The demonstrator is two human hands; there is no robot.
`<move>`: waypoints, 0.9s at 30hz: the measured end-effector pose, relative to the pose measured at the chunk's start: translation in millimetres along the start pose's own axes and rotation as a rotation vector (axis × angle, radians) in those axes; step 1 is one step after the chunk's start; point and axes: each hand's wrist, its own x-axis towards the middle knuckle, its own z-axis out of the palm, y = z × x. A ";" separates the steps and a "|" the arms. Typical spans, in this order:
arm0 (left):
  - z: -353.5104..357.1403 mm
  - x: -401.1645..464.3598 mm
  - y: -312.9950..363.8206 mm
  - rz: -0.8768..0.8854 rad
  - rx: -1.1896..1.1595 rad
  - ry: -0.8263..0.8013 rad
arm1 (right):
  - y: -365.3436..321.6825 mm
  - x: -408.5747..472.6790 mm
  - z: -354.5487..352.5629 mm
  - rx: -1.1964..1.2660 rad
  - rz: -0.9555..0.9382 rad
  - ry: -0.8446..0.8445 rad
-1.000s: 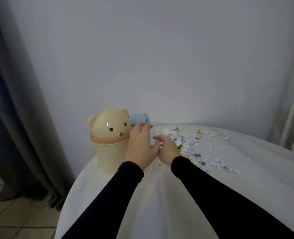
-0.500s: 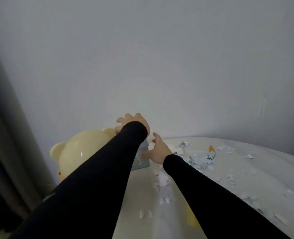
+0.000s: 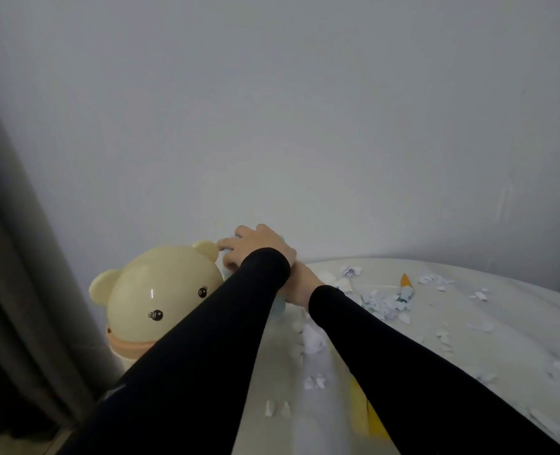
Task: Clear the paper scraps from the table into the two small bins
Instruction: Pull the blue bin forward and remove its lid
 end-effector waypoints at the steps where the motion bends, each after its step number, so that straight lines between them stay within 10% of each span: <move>1: -8.1 -7.6 1.6 0.043 0.016 0.047 | -1.9 -5.0 -4.9 0.050 -0.013 0.034; 14: -97.4 -166.8 -84.1 0.551 -0.528 0.034 | -16.6 -180.2 -23.8 0.601 -0.157 0.232; 27: -30.7 -227.2 -182.7 0.614 -0.913 -0.175 | -1.8 -272.6 46.4 0.723 -0.171 0.110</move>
